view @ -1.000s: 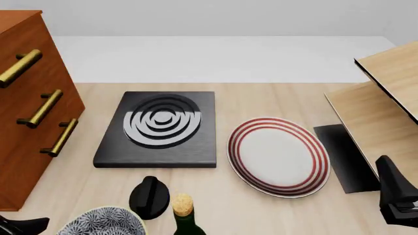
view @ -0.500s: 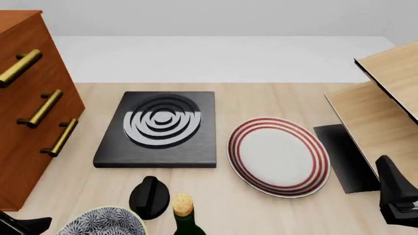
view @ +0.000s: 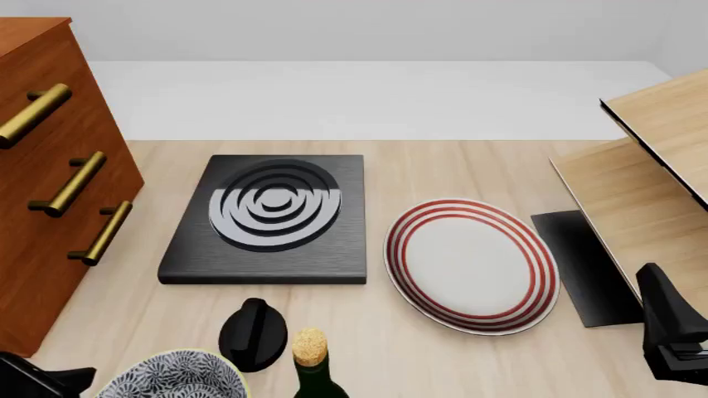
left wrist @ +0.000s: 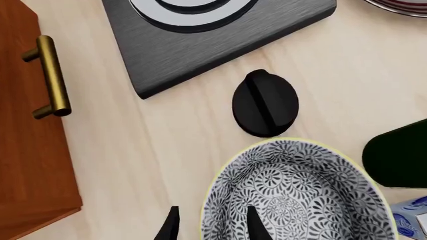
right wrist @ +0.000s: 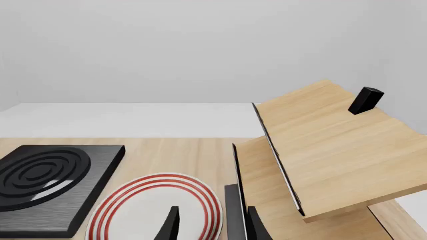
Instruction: Pick up the akita bowl and put it on the plate.
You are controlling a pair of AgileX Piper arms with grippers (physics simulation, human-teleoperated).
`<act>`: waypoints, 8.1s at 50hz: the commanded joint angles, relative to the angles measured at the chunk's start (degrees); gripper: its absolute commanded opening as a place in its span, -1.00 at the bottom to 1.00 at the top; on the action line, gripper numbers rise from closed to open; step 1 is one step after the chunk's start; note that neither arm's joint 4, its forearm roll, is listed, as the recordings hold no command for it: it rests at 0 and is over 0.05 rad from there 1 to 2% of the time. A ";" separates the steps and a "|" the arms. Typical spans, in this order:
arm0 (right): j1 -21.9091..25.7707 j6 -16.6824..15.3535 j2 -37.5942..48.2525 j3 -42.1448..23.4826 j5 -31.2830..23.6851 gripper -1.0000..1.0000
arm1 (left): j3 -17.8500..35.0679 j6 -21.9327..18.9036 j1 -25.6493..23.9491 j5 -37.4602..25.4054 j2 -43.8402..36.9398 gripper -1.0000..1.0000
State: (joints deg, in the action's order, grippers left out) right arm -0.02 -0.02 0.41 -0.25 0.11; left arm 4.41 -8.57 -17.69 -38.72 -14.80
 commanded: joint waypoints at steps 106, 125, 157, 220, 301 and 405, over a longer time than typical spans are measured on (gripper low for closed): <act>0.01 -0.01 -0.01 0.00 0.00 1.00 | -1.41 -9.76 7.77 3.14 -0.87 -1.00; 0.01 0.01 0.00 0.00 0.00 1.00 | 8.75 -12.04 10.54 -6.14 5.11 -1.00; 0.01 0.01 0.00 0.00 0.00 1.00 | 28.02 -4.16 14.04 1.82 2.12 -1.00; 0.00 0.01 -0.01 0.00 0.00 1.00 | 41.05 18.84 -8.37 48.16 -52.38 -1.00; 0.01 0.00 -0.01 0.00 0.00 1.00 | 53.21 27.20 -29.15 48.70 -81.13 -1.00; 0.00 0.01 0.00 0.00 0.00 1.00 | 65.10 26.88 -31.00 48.97 -100.34 -1.00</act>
State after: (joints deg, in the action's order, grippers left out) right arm -0.02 -0.01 0.41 -0.25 0.11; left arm 69.21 17.74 -48.66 9.22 -114.12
